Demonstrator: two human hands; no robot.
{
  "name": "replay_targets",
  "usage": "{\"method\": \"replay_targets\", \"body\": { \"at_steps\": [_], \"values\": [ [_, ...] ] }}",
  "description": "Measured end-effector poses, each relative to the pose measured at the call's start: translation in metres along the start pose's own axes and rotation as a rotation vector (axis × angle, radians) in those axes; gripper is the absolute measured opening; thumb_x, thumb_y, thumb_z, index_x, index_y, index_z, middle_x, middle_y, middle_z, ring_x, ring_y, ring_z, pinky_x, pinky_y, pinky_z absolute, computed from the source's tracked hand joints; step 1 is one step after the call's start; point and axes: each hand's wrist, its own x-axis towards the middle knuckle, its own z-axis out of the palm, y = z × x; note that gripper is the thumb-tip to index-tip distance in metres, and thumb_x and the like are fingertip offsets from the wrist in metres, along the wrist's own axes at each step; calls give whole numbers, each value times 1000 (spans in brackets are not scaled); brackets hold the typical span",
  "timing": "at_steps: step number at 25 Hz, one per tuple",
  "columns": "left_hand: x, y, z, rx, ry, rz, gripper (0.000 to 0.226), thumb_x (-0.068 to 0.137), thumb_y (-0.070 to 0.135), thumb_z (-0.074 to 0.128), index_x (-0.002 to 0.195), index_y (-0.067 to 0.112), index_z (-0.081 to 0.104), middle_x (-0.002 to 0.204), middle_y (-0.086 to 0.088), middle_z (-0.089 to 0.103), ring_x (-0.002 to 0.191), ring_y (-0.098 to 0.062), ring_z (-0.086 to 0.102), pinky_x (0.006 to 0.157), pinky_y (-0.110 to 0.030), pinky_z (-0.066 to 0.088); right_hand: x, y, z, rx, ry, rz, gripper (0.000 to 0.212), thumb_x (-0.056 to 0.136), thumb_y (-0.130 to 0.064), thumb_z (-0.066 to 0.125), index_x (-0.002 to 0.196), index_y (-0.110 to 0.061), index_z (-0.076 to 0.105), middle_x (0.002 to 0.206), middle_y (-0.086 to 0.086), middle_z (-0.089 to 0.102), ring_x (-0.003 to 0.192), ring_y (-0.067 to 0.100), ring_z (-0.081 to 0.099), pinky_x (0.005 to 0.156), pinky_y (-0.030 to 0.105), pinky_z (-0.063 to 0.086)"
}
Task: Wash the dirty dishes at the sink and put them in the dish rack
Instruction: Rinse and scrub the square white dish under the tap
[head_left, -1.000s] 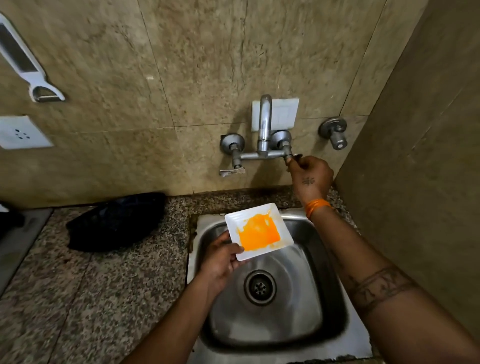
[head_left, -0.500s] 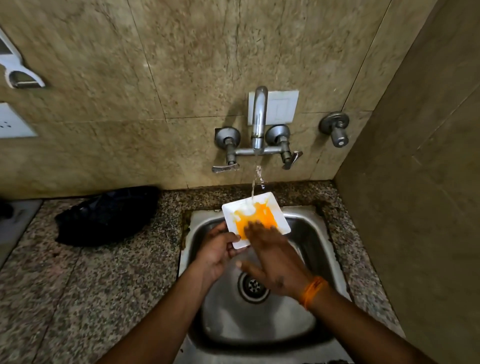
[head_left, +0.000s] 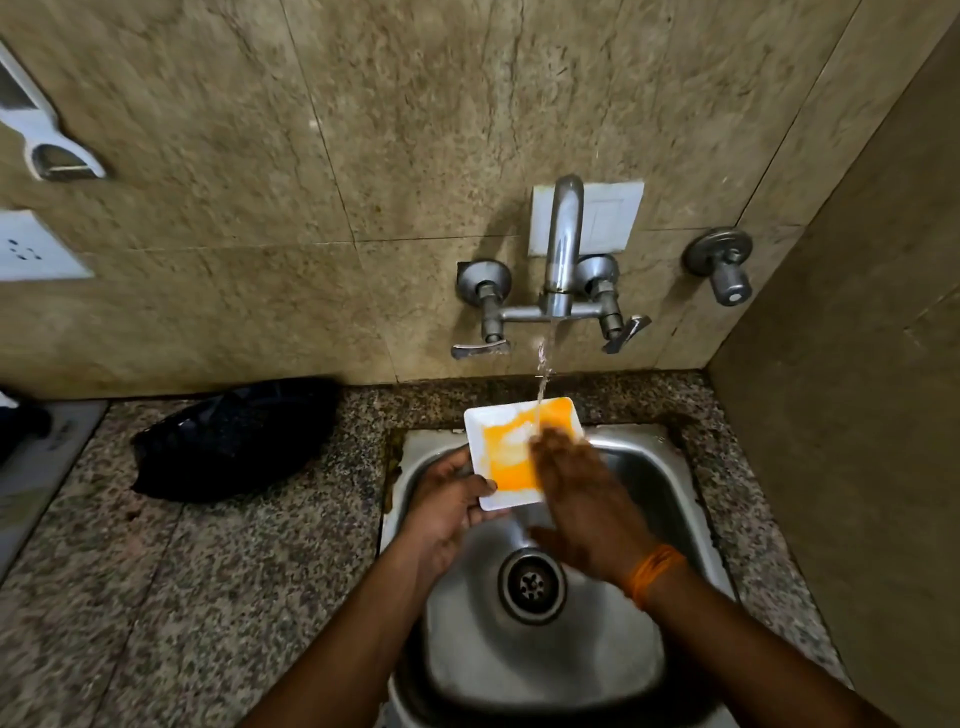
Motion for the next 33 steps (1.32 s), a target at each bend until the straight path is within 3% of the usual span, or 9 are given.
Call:
{"method": "replay_targets", "body": {
  "at_steps": [2,4,11,13,17,21,24,28,33],
  "values": [
    [0,-4,2,20,-9,-4,50,86,-22,48,123,5,68,99,-10,80,85,-27,78,72,-41,65,3,7,-7,-51,-13,137,118,69,-51,85,156,5,28,161,28,25,149,44,31,121,48,16],
    [2,-7,5,15,-33,10,51,86,-22,47,124,4,68,101,-11,80,87,-27,77,75,-42,65,3,-9,-5,92,-65,40,113,72,-43,85,157,2,26,164,23,21,151,40,27,122,44,11],
    [3,-9,-5,25,-14,5,49,84,-21,51,124,2,68,110,-18,77,92,-35,76,78,-49,63,-2,-10,-12,148,-102,31,107,91,-80,33,162,-6,3,167,8,-8,156,23,-8,120,29,-20],
    [2,-15,-6,28,-50,1,50,82,-20,53,124,2,70,113,-20,76,100,-37,74,84,-47,60,-7,-23,-15,297,-174,-94,99,91,-79,18,163,-11,7,168,1,-3,156,14,-5,123,23,-12],
    [0,-24,-3,6,-43,-56,52,85,-20,50,128,4,66,114,-20,76,92,-30,76,69,-39,64,-4,3,-12,193,-67,96,111,83,-86,-6,163,-11,7,171,5,-5,158,20,-2,128,34,-2],
    [-1,-23,7,44,-58,-35,53,83,-22,48,124,3,69,107,-17,78,87,-24,75,62,-30,61,-7,-16,-10,258,-138,-83,93,96,-76,9,163,-12,7,171,6,-1,158,18,-1,129,37,2],
    [-1,-17,13,37,-61,-45,52,85,-23,47,123,5,69,102,-14,79,82,-24,77,63,-34,63,3,5,-13,90,4,94,94,97,-73,4,161,-5,17,169,16,13,157,31,15,128,43,4],
    [4,-12,13,68,-32,-23,53,84,-23,47,120,7,72,100,-8,80,83,-19,76,58,-27,60,5,-15,1,147,-84,-90,85,101,-68,10,163,-10,14,171,10,6,158,21,7,129,40,7],
    [11,-9,5,-13,75,29,56,87,-25,44,120,13,68,100,-7,80,79,-21,78,60,-34,64,-5,0,10,62,1,43,86,101,-69,21,162,-9,17,170,11,6,158,26,9,127,34,-5]
  ]
}}
